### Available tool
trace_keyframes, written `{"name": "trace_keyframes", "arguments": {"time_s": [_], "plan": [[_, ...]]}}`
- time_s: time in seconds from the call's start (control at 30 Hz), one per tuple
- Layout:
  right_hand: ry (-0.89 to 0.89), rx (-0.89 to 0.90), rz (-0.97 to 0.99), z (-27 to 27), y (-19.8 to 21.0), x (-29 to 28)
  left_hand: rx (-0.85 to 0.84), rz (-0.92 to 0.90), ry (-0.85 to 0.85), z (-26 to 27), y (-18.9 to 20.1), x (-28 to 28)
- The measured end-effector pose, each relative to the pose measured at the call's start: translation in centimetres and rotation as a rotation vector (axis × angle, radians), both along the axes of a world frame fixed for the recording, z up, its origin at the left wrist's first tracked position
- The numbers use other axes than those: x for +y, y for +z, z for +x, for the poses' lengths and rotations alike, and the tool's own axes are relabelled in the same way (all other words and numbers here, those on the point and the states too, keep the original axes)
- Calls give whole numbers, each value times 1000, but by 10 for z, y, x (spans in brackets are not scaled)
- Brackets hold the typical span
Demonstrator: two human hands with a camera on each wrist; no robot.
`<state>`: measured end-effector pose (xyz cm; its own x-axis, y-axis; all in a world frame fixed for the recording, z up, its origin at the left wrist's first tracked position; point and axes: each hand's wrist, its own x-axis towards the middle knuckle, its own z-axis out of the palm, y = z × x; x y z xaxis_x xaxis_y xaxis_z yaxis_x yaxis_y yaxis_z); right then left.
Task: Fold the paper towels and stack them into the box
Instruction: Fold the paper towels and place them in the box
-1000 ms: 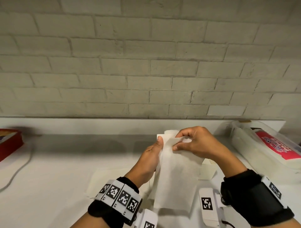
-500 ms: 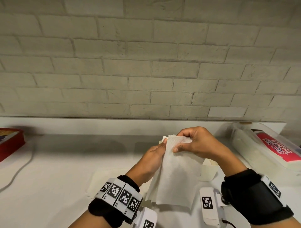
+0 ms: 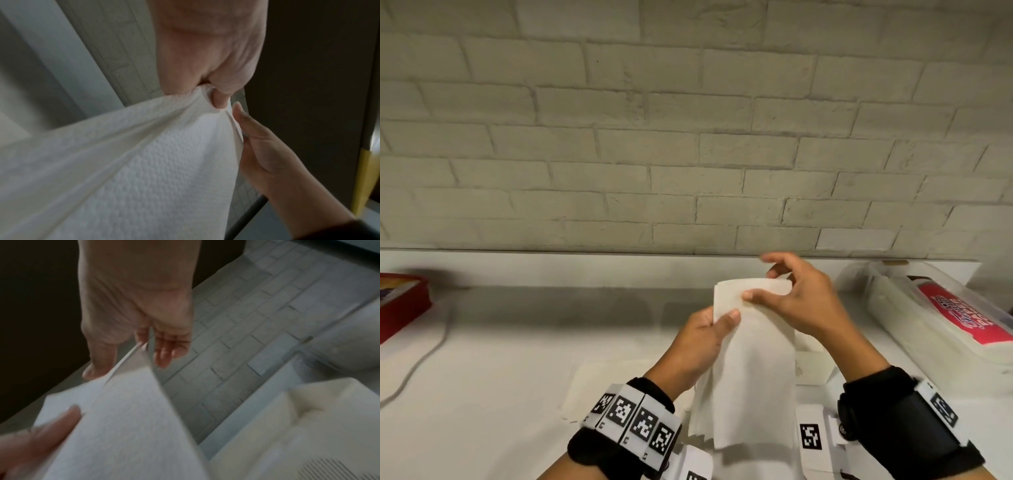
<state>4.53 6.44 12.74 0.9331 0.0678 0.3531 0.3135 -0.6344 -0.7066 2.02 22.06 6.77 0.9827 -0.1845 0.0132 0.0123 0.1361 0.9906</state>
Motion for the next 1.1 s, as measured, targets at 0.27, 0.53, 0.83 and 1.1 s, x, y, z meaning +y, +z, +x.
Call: {"name": "trace_keyframes", "arguments": {"time_s": [0.27,0.53,0.83,1.1], "plan": [[154,380,418,-14,-47,-4,-6,-260,72,7,18,5],[-41,150,604,-11,-76,6,68,-493,303,10,26,7],[114,470,628,-3,-65,5,273,-630,394,21,20,13],[150,734,612,11,-79,-4,380,-651,412,32,1,16]]}}
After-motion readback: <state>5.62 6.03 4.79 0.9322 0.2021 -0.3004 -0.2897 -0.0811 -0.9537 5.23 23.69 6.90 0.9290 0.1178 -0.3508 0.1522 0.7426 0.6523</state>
